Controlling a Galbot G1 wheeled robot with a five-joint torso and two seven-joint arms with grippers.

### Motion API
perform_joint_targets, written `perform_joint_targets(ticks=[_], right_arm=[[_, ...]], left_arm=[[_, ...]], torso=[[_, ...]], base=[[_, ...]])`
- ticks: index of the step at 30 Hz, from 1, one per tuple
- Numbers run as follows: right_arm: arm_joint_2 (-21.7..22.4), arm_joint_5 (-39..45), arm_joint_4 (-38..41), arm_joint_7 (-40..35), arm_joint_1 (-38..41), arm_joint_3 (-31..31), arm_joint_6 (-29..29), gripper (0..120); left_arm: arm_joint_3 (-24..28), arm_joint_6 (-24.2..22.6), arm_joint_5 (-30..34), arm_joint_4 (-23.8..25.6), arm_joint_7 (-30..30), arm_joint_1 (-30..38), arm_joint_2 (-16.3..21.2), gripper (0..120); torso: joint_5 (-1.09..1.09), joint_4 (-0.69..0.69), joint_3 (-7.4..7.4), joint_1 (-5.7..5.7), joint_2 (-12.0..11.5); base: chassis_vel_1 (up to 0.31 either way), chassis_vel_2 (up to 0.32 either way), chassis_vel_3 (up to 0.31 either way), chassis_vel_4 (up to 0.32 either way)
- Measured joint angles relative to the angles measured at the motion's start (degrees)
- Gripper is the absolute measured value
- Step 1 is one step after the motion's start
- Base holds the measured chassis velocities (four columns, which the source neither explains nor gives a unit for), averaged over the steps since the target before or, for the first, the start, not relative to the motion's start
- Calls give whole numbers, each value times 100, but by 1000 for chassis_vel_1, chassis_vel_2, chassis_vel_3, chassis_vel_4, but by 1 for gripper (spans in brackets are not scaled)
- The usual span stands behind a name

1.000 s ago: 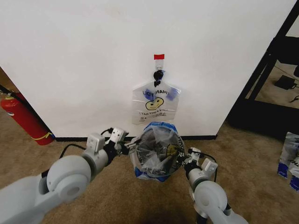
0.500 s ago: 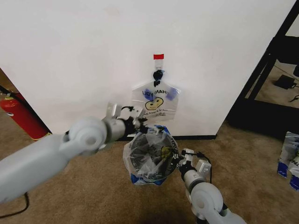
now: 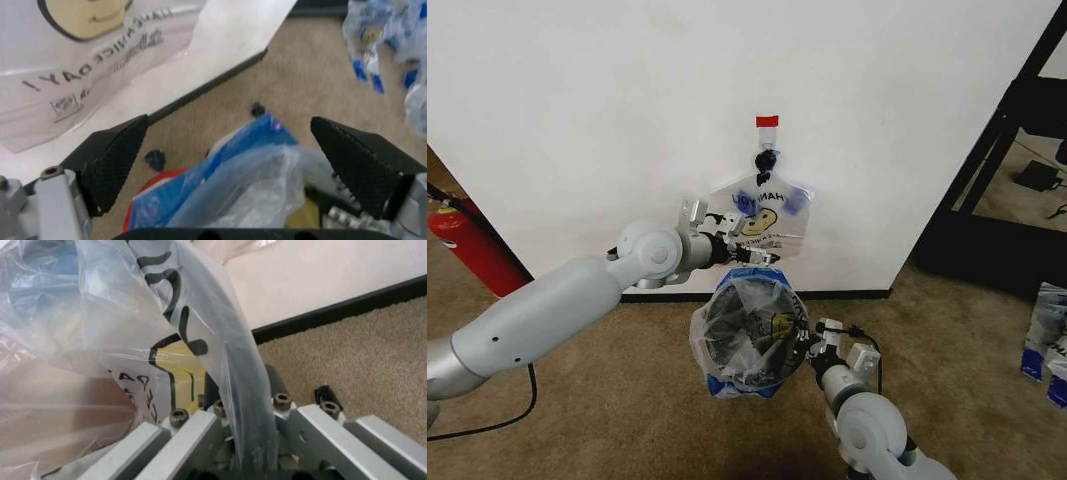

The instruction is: Pick up the garbage bag from the wall and place it over the trash bin.

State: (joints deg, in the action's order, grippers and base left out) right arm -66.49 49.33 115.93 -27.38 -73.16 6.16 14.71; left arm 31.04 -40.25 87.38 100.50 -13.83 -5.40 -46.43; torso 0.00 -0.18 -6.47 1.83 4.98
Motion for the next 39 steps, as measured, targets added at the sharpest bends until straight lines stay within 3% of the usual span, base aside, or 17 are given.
perform_joint_targets(ticks=[4,9,31,39], right_arm=[[5,19,21,-5,-9,2,2,0],[28,41,34,-21,-16,18,3,0],[43,172,51,-195,50,38,46,0],[36,216,74,-215,76,36,49,0]], left_arm=[[57,-84,-189,-102,221,11,34,94],[60,-99,-269,-247,284,-14,27,84],[106,-96,-490,-183,324,-119,15,1],[108,-87,-534,-117,325,-140,17,0]], torso=[[-1,1,0,0,0],[-1,0,0,0,0],[-1,0,0,0,0],[0,0,0,0,0]], base=[[0,0,0,0],[0,0,0,0],[0,0,0,0],[0,0,0,0]])
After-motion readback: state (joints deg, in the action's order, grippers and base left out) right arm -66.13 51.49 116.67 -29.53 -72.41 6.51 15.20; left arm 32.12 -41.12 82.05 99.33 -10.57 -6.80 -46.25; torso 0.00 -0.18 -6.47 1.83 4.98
